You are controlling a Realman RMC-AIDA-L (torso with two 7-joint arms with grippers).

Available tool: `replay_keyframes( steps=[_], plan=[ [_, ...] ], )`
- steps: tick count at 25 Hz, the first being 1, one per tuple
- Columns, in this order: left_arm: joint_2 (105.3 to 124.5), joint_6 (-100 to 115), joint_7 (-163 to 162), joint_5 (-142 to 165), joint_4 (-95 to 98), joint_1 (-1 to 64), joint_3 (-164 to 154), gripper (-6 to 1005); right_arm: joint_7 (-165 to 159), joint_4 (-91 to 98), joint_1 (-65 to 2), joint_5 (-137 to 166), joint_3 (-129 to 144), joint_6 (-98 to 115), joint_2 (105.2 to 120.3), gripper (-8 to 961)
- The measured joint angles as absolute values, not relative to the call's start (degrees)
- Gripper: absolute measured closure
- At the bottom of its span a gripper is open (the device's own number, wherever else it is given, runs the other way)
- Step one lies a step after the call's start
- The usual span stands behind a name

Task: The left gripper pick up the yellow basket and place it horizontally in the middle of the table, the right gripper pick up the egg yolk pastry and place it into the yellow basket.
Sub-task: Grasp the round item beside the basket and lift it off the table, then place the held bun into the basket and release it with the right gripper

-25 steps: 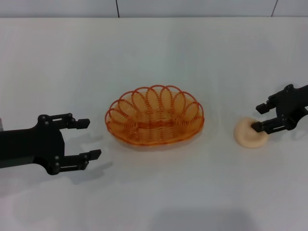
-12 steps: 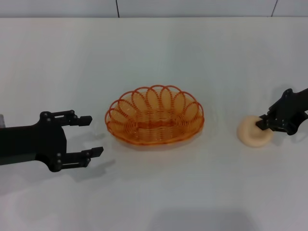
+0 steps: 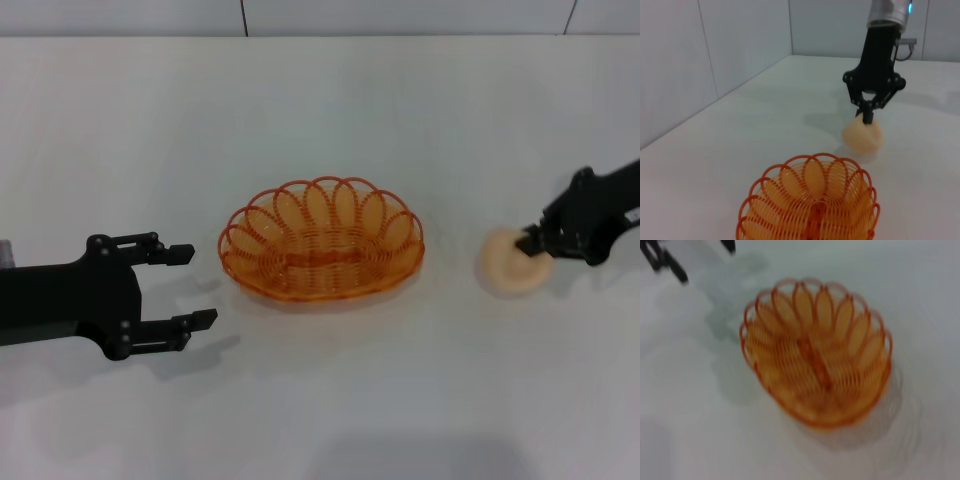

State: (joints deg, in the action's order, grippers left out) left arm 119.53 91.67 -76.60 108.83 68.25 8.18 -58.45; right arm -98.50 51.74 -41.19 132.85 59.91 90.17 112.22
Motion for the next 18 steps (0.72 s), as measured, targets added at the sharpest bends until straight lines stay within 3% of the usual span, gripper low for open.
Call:
replay_keyframes(
  steps=[9,18],
  plan=[
    [119.47,91.59,-78.00,109.00,67.98,7.28,-58.37,278,-102.31,59.34,-45.38,130.44,60.28,93.61,115.18,921],
    [119.48,91.37,-81.39,110.70,68.60,6.75,-58.31,278,-106.18,58.15,-49.39,123.27,69.62,89.37,115.83,896]
  ],
)
